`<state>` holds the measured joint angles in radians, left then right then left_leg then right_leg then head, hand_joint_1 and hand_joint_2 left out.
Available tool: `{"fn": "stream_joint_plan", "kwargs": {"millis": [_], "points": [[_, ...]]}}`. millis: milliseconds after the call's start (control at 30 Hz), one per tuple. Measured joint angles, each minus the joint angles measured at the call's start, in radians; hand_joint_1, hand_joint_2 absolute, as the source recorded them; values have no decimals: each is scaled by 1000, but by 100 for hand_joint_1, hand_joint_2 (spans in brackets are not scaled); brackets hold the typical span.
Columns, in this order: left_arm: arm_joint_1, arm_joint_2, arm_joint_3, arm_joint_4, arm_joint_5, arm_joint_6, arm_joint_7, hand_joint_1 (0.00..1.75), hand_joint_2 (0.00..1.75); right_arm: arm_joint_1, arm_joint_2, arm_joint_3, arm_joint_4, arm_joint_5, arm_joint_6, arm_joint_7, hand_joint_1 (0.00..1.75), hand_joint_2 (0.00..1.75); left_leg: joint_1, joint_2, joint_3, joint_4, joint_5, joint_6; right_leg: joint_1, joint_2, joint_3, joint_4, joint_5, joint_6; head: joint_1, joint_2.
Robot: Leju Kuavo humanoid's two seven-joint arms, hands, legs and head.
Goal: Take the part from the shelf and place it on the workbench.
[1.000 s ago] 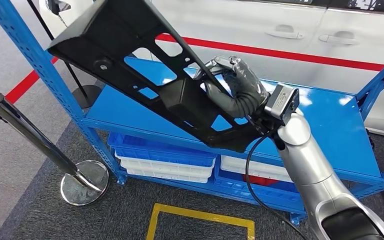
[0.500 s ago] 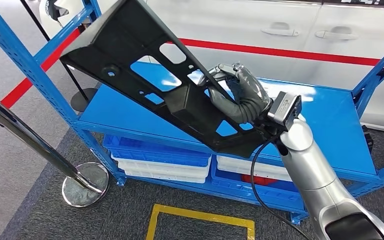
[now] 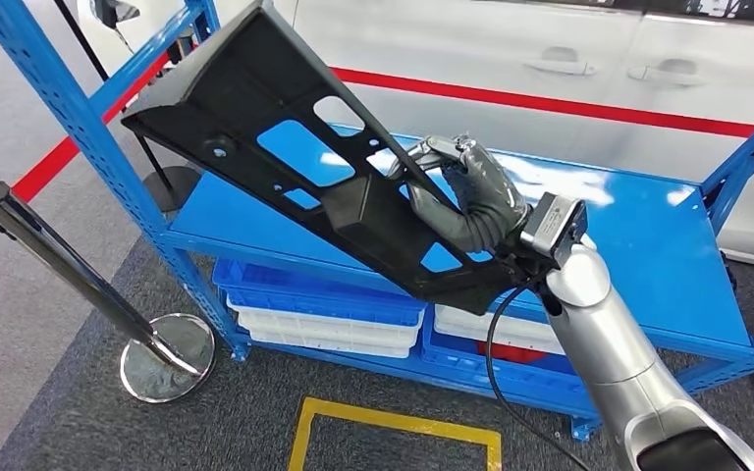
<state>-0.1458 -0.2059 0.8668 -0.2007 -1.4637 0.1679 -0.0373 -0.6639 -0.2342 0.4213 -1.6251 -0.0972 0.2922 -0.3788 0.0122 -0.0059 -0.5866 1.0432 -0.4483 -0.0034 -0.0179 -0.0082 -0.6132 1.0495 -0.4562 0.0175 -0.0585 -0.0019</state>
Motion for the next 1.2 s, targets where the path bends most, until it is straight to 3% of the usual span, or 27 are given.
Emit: {"fn": "stream_joint_plan", "kwargs": {"millis": [100, 133, 167, 200, 267, 333, 433, 500, 600, 633, 667, 700, 767, 833, 933, 1000, 1033, 1100, 1133, 1167, 1200], "points": [[5, 1, -7, 0, 2, 32, -96, 0, 175, 18, 3, -6, -10, 9, -6, 0, 175, 175, -4, 0, 6, -27, 2, 38, -3, 2, -99, 199, -91, 22, 0, 0], [6, 1, -8, 0, 5, 42, -99, 0, 175, 20, 3, -6, -9, 9, -6, 0, 175, 175, -5, 0, 6, -27, 2, 39, -3, 2, -122, 243, -100, 21, 0, 0], [6, 1, -9, 0, 7, 50, -100, 0, 175, 21, 3, -7, -9, 9, -6, 0, 175, 175, -6, -1, 7, -26, 2, 39, -3, 3, -127, 249, -89, 20, 0, 0], [7, 1, -11, 0, 8, 57, -100, 0, 175, 21, 3, -7, -9, 10, -6, 0, 175, 175, -7, -2, 9, -26, 1, 40, -3, 3, -113, 218, -61, 17, 0, 0], [7, 0, -14, 0, 10, 64, -101, 0, 175, 19, 3, -7, -9, 10, -6, 1, 175, 175, -10, -3, 13, -26, -2, 37, 1, 1, -51, 88, 6, 6, 0, 0], [6, -2, -15, 0, 11, 67, -101, 0, 175, 14, 3, -8, -9, 10, -6, 1, 175, 175, -14, -3, 10, -23, -4, 30, 8, -3, -8, -9, 33, -3, 0, 0], [5, -3, -15, 0, 16, 66, -104, 0, 175, 11, 2, -8, -9, 10, -6, 1, 175, 175, -14, -1, 6, -23, -7, 15, 10, -3, -2, -31, 30, -10, 0, 0], [5, -3, -15, 0, 26, 63, -108, 0, 175, 9, -2, -9, -9, 10, -5, 1, 175, 175, -12, 0, -7, 11, -33, 3, 4, -4, 3, -39, 32, -19, 0, 0], [4, -3, -11, 0, 53, 56, -103, 0, 175, 6, -8, -8, -7, 3, 1, -1, 175, 175, -7, 0, -91, 186, -118, -11, 4, -5, 6, -42, 31, -28, 0, 0], [4, -3, -6, 0, 62, 54, -99, 0, 175, 6, -8, -7, -5, -2, 4, -1, 175, 175, -5, 0, -117, 236, -132, -14, 4, -6, 6, -42, 30, -29, 0, 0], [4, -3, -1, 0, 67, 53, -94, 0, 175, 6, -8, -6, -2, -8, 6, -2, 175, 175, -4, 0, -127, 253, -128, -16, 4, -5, 6, -41, 29, -29, 0, 0], [4, -3, 3, 0, 71, 54, -90, 0, 175, 6, -8, -5, 2, -15, 6, -2, 175, 175, -2, 0, -119, 232, -105, -17, 4, -5, 7, -40, 29, -28, 0, 0], [6, -2, 6, 0, 72, 56, -82, 0, 175, 5, -9, -5, 8, -31, 7, -2, 175, 175, 0, -1, -61, 104, -35, -13, 4, -3, 9, -36, 25, -23, 0, 0], [9, 0, 7, 0, 72, 60, -76, 0, 175, 4, -10, -5, 14, -47, 8, -1, 175, 175, -2, -2, -16, 2, 1, -3, 7, 0, 7, -30, 22, -14, 0, 0], [14, -1, 9, 0, 72, 64, -65, 0, 175, 4, -10, -5, 21, -65, 12, -1, 175, 175, -4, -4, -9, -18, 4, 15, 9, 1, 3, -32, 25, 1, 0, 0], [14, -2, 10, 0, 73, 65, -62, 0, 175, 3, -9, -5, 24, -69, 13, -1, 175, 175, -1, -3, -5, -28, 10, 28, 7, 2, -7, -7, 4, 10, 0, 0], [14, -3, 10, 0, 72, 66, -61, 0, 175, 3, -8, -5, 25, -70, 13, -1, 175, 175, 0, -3, -3, -32, 13, 33, 6, 3, -25, 34, -20, 13, 0, 0], [14, -3, 11, 0, 72, 66, -59, 0, 175, 6, -6, -5, 29, -71, 14, -2, 175, 175, -1, -2, -3, -33, 13, 37, 4, 3, -86, 167, -82, 17, 0, 0], [14, -3, 12, 0, 72, 66, -56, 0, 175, 9, -5, -6, 32, -72, 14, -2, 175, 175, -2, -2, -3, -32, 13, 38, 4, 3, -113, 224, -100, 19, 0, 0], [14, -3, 12, 0, 72, 66, -52, 0, 175, 11, -5, -6, 34, -72, 14, -2, 175, 175, -2, -2, -3, -30, 12, 38, 4, 3, -127, 251, -100, 19, 0, 0], [14, -3, 13, 0, 73, 66, -47, 0, 175, 12, -5, -6, 36, -73, 14, -2, 175, 175, -3, -3, -3, -29, 11, 38, 4, 3, -121, 238, -81, 18, 0, 0]]}}
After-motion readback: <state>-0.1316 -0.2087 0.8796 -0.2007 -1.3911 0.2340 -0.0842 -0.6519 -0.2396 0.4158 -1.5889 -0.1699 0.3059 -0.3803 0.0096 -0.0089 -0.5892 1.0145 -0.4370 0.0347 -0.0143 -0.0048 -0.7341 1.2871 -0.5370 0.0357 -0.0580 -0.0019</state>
